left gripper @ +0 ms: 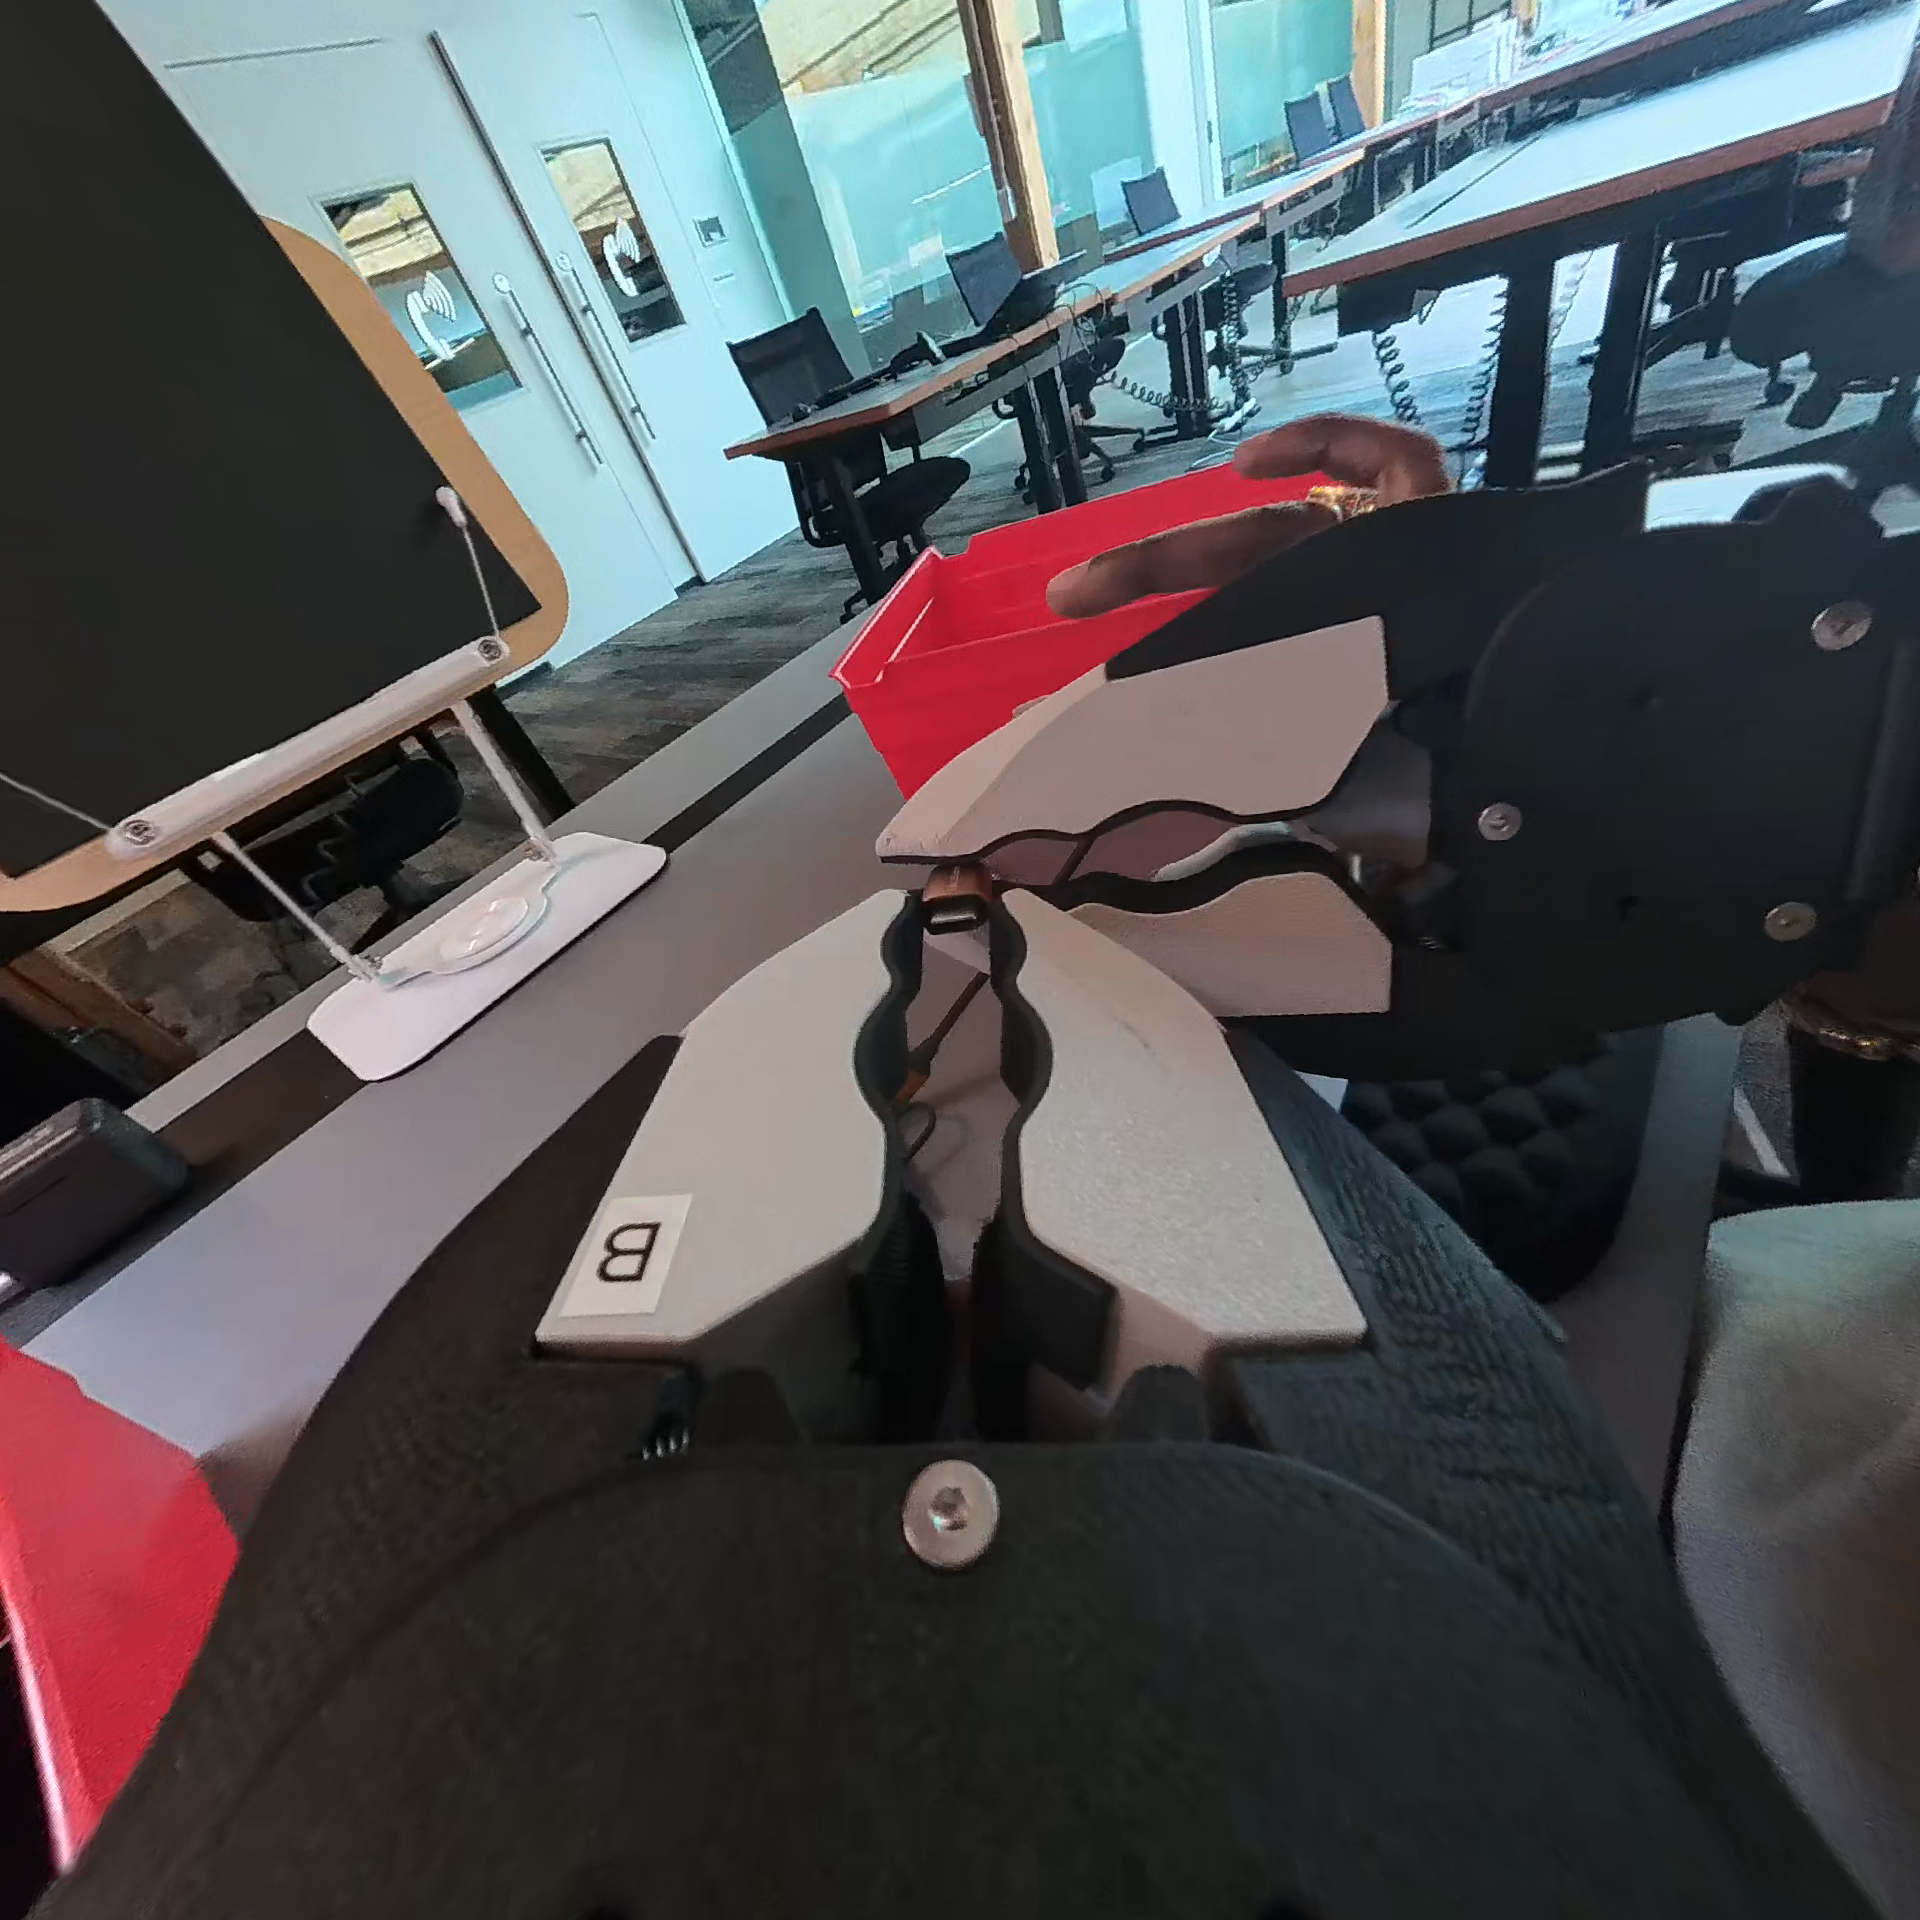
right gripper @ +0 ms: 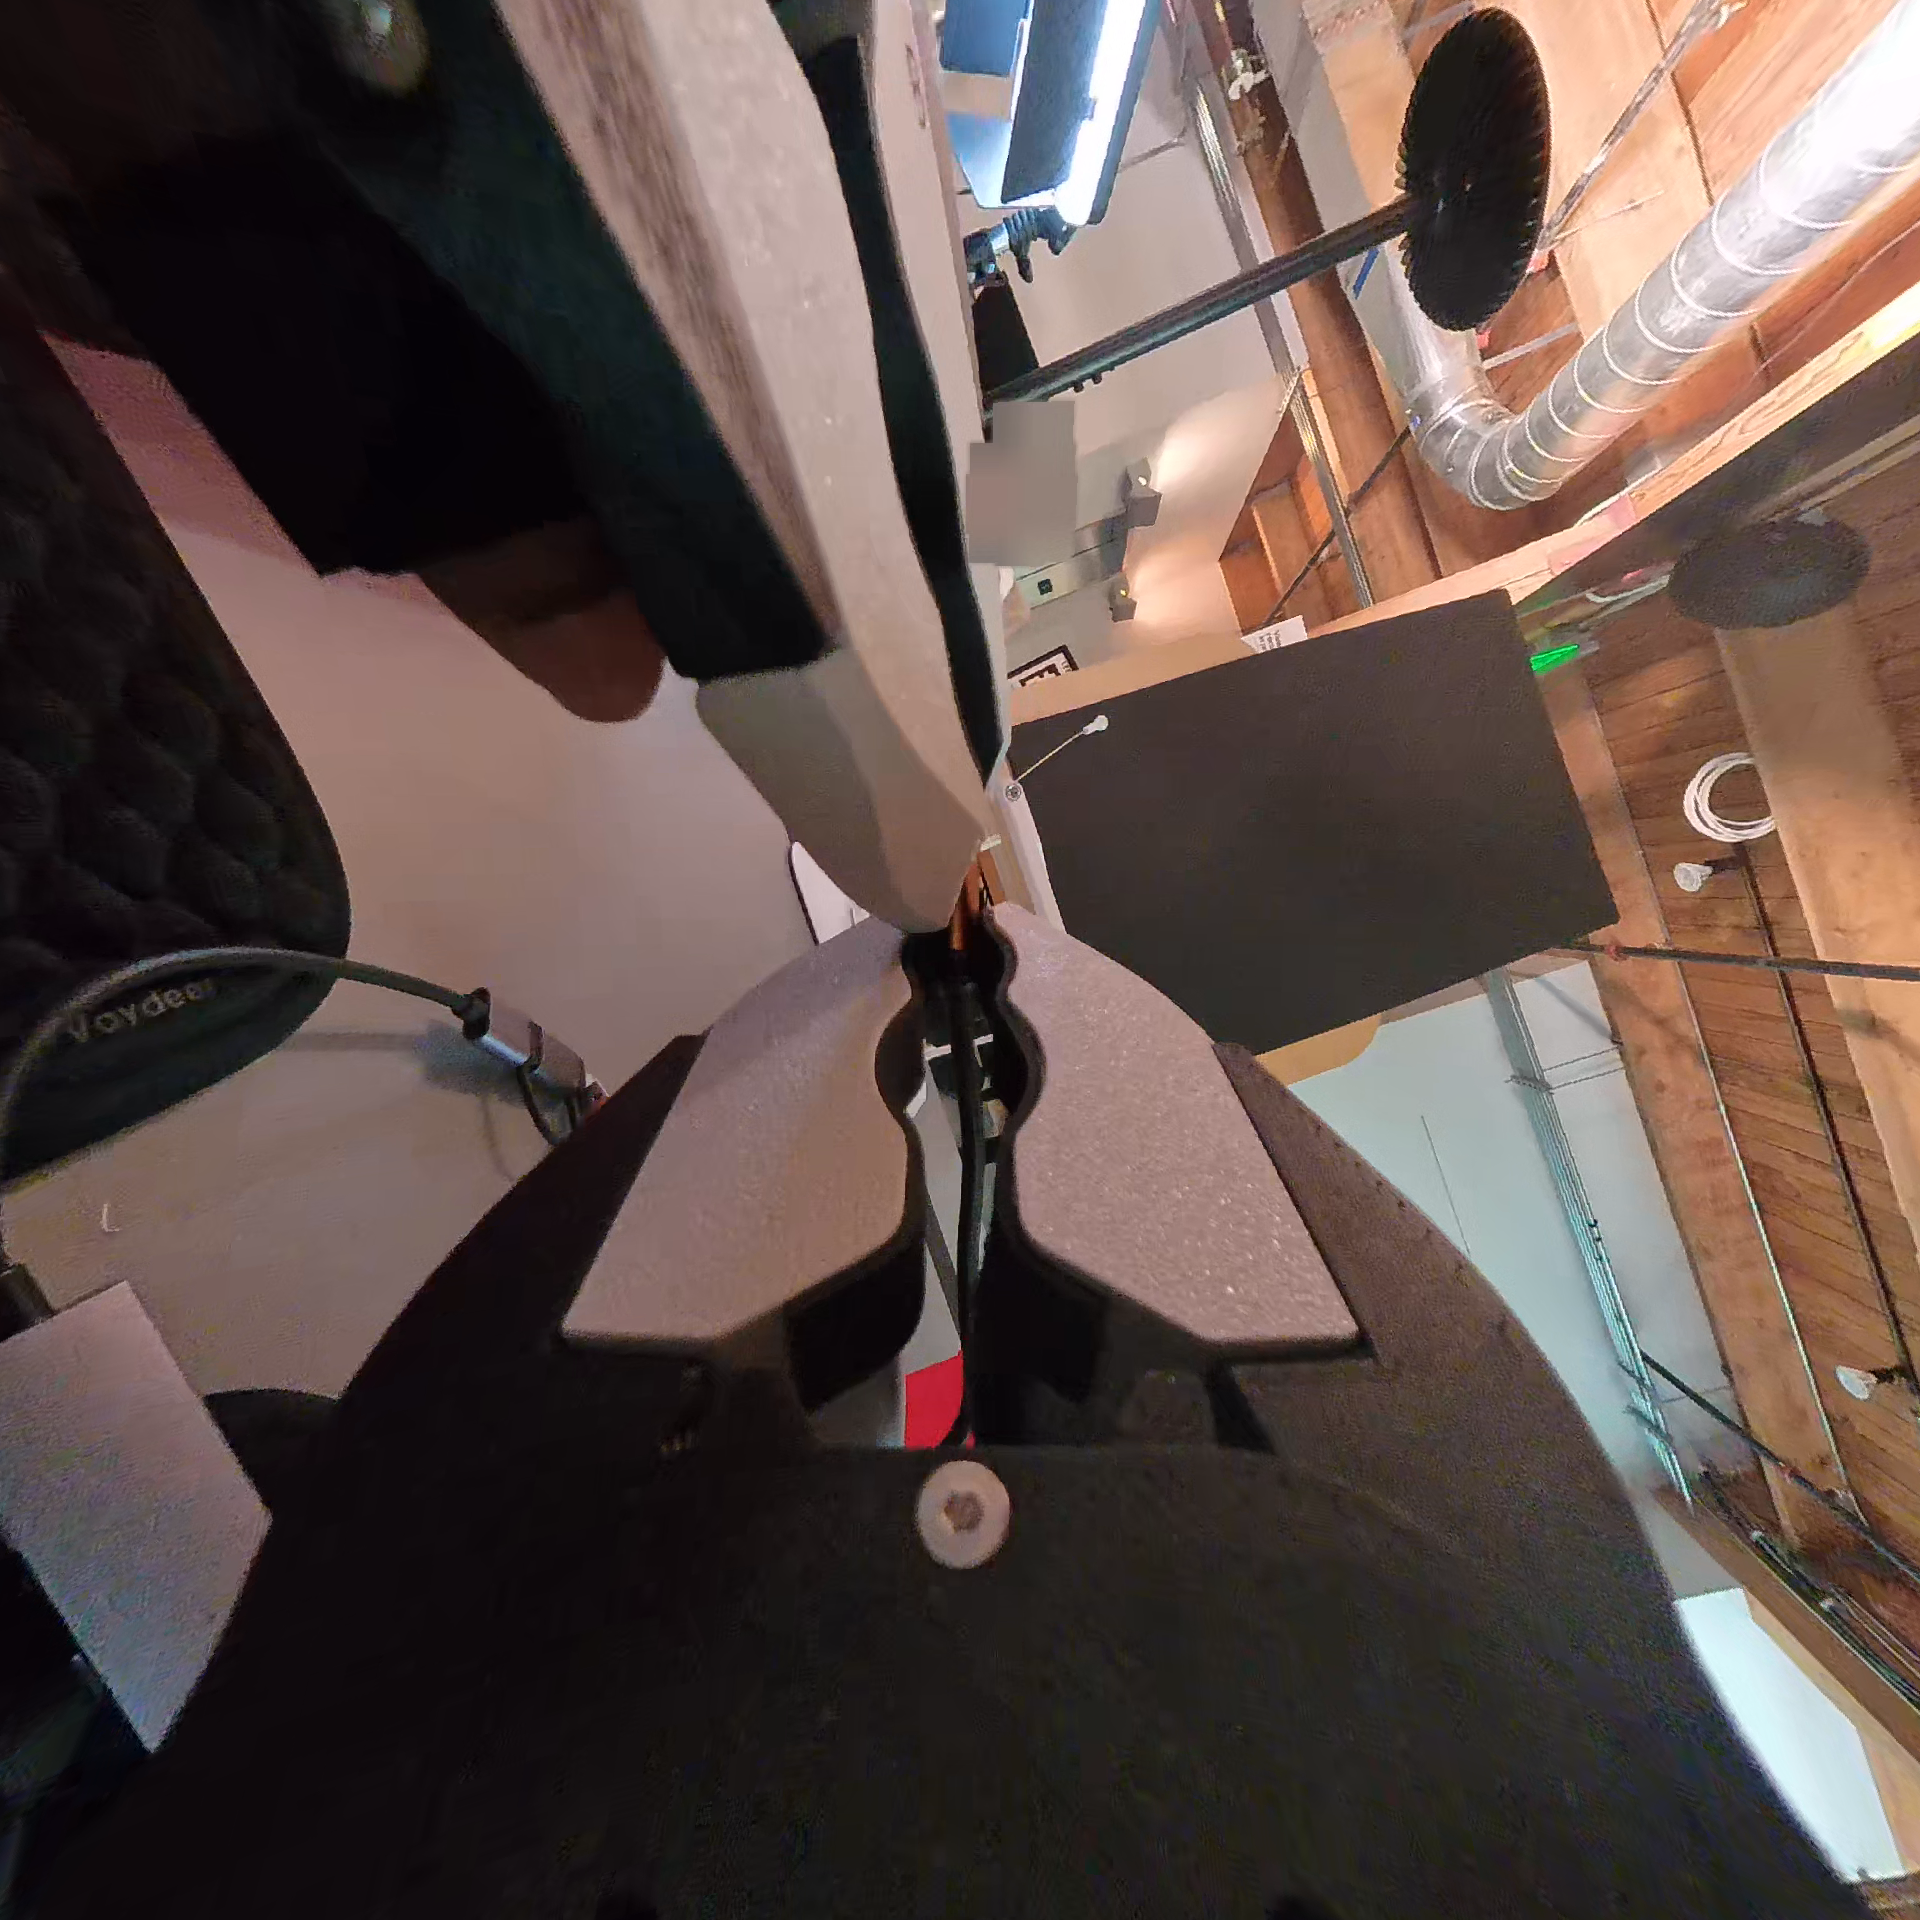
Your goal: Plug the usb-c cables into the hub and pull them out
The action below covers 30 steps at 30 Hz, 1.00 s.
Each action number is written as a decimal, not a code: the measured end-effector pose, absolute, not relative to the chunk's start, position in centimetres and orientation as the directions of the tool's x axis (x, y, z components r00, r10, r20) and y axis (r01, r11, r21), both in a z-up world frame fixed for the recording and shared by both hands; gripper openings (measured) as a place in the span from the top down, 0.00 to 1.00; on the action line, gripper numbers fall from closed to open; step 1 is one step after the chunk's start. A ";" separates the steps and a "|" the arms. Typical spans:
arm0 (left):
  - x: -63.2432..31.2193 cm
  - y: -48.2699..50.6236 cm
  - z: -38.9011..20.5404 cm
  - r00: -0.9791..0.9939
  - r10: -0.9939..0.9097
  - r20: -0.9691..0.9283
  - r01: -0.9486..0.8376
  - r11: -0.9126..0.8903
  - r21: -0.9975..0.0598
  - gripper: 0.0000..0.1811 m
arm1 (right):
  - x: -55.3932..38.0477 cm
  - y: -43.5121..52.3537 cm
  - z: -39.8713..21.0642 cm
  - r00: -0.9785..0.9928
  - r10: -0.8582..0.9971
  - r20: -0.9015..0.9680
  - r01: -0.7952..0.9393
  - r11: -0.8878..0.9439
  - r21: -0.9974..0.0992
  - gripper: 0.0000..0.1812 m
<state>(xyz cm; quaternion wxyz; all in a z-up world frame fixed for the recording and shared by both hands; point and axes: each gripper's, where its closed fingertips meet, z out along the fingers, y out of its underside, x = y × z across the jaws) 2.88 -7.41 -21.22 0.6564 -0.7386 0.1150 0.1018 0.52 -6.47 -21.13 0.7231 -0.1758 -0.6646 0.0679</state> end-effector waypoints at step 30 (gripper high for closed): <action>5.3 -8.0 -20.7 0.951 -0.226 -0.213 -0.221 -0.012 -0.975 0.95 | 5.6 -8.3 -19.9 -0.084 0.519 0.851 -0.446 0.744 -0.498 0.83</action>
